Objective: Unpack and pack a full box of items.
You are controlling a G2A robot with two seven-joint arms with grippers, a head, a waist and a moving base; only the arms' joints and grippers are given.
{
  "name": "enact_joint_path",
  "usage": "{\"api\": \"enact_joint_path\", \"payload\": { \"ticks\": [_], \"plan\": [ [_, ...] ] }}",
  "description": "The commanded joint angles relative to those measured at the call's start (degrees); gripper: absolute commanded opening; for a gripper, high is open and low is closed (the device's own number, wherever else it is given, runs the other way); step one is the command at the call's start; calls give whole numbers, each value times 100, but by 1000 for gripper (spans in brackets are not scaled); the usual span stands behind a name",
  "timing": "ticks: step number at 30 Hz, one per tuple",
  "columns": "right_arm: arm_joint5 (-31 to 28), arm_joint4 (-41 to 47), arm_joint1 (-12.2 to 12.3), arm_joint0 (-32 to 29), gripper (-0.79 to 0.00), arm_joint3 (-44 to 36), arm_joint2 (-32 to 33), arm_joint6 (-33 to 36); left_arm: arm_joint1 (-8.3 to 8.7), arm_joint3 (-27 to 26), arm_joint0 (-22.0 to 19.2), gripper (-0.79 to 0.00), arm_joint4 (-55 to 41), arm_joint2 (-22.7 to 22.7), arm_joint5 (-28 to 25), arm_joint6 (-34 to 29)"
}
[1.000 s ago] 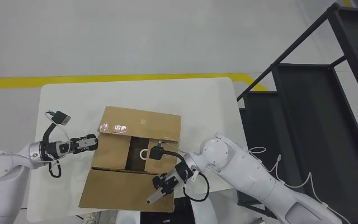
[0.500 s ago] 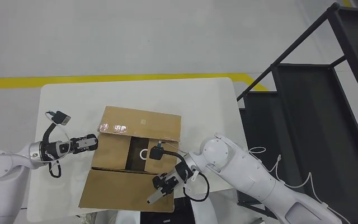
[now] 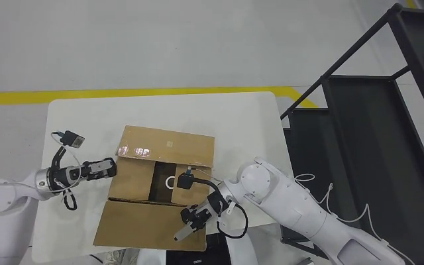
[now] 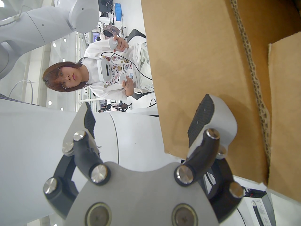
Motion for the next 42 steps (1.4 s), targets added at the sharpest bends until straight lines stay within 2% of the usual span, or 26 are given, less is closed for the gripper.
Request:
{"api": "enact_joint_path", "payload": {
  "ticks": [1, 9, 18, 23, 29, 34, 42],
  "plan": [
    [0, 0, 0, 0, 0, 0, 0, 0, -7, 6, -39, 0, -21, 54, -12, 34],
    [0, 0, 0, 0, 0, 0, 0, 0, -21, -11, -258, 0, -115, 206, -5, -9],
    [0, 0, 0, 0, 0, 0, 0, 0, -57, 180, -580, 0, 511, 545, 167, 543],
    [0, 0, 0, 0, 0, 0, 0, 0, -79, 211, -705, 0, 93, 645, 158, 316],
    [0, 0, 0, 0, 0, 0, 0, 0, -99, 10, -1005, 0, -240, 715, 111, 138],
    [0, 0, 0, 0, 0, 0, 0, 0, -141, -23, -1395, 0, -243, 917, 197, 263],
    [0, 0, 0, 0, 0, 0, 0, 0, -300, 600, -2435, 0, -367, 1549, 275, 388]
  ]
}}
